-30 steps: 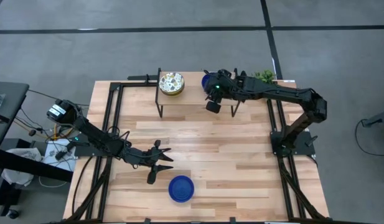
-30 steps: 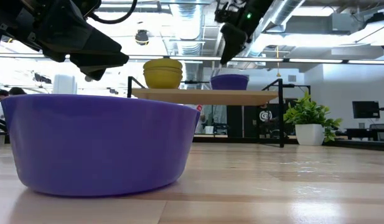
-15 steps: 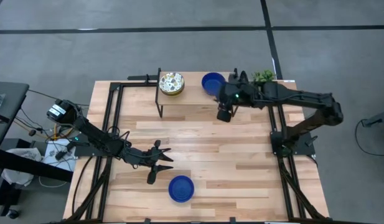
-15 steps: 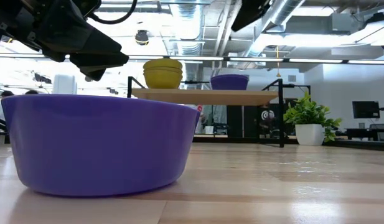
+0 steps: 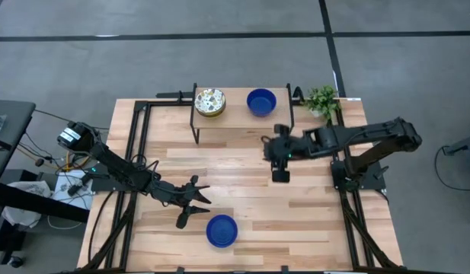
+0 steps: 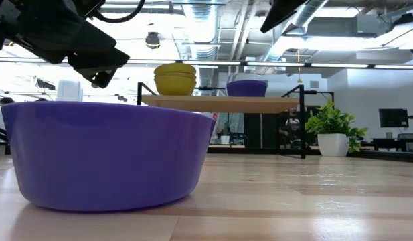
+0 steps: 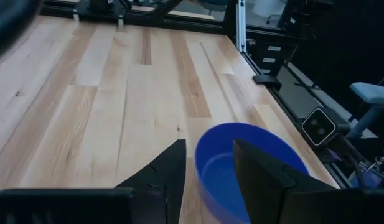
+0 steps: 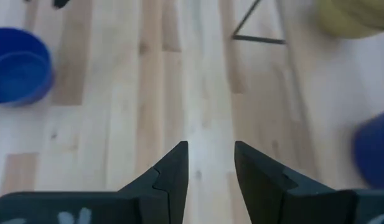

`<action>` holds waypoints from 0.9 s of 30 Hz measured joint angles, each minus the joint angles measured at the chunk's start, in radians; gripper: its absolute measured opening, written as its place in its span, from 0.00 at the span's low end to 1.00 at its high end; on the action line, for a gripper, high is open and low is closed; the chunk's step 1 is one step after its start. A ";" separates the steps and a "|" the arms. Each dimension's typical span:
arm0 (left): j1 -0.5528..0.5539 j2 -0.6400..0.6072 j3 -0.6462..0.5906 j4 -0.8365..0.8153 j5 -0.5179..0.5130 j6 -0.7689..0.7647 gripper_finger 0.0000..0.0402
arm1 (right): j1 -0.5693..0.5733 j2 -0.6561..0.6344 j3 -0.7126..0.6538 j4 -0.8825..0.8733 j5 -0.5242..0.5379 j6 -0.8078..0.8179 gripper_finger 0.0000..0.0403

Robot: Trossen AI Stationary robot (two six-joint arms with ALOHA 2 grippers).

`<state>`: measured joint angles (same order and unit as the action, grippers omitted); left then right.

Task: Pick & Place Mini bowls
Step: Stack the blue bowl on top of the stacked blue bowls on the shelf

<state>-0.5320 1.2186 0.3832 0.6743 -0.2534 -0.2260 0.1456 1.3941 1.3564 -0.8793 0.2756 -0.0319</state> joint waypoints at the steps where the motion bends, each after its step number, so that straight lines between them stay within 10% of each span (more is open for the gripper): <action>1: 0.000 0.000 0.000 0.000 0.000 0.000 0.33 | 0.018 0.000 -0.014 0.006 0.001 0.009 0.30; 27: 0.000 0.257 0.082 0.135 0.001 -0.015 0.33 | 0.312 0.001 -0.487 0.690 0.048 0.223 0.30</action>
<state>-0.5320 1.4757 0.4652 0.8090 -0.2519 -0.2413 0.4574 1.3949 0.8695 -0.1897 0.3239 0.1910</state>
